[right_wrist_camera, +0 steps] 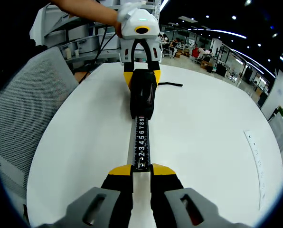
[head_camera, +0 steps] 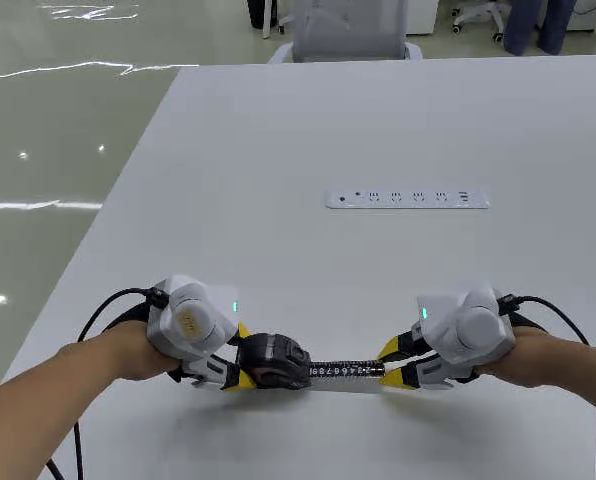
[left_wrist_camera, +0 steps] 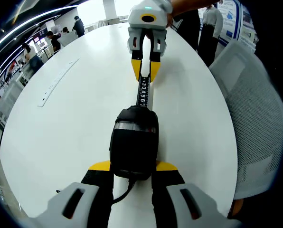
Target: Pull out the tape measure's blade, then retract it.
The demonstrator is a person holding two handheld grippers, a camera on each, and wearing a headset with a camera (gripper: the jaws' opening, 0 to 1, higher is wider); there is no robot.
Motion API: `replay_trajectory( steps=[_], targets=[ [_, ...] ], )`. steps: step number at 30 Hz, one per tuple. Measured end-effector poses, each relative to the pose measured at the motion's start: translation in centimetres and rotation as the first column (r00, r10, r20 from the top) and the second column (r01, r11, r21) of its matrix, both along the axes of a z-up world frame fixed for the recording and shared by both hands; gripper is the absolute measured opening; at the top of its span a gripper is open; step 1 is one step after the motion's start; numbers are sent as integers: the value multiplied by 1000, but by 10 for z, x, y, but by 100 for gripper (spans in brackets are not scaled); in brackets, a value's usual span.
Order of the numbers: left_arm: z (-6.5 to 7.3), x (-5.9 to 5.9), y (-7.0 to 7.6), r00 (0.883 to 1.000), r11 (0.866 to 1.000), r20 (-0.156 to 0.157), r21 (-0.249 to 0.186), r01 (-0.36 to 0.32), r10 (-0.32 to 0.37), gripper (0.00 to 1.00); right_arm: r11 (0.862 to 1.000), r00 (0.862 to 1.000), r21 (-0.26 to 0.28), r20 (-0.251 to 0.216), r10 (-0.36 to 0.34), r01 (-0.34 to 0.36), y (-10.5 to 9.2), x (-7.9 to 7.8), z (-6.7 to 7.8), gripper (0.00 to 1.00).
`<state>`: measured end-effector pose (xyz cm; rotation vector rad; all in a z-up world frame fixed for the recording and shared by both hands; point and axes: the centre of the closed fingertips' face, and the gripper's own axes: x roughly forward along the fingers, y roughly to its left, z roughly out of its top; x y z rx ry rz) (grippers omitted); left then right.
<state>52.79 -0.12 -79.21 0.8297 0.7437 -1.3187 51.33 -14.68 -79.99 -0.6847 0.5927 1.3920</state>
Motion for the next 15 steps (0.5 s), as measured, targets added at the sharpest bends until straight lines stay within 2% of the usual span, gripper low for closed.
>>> replay_trajectory(
  steps=[15],
  targets=[
    [0, 0, 0, 1000, 1000, 1, 2, 2, -2, 26, 1000, 1000, -2, 0, -3, 3, -6, -1, 0, 11]
  ],
)
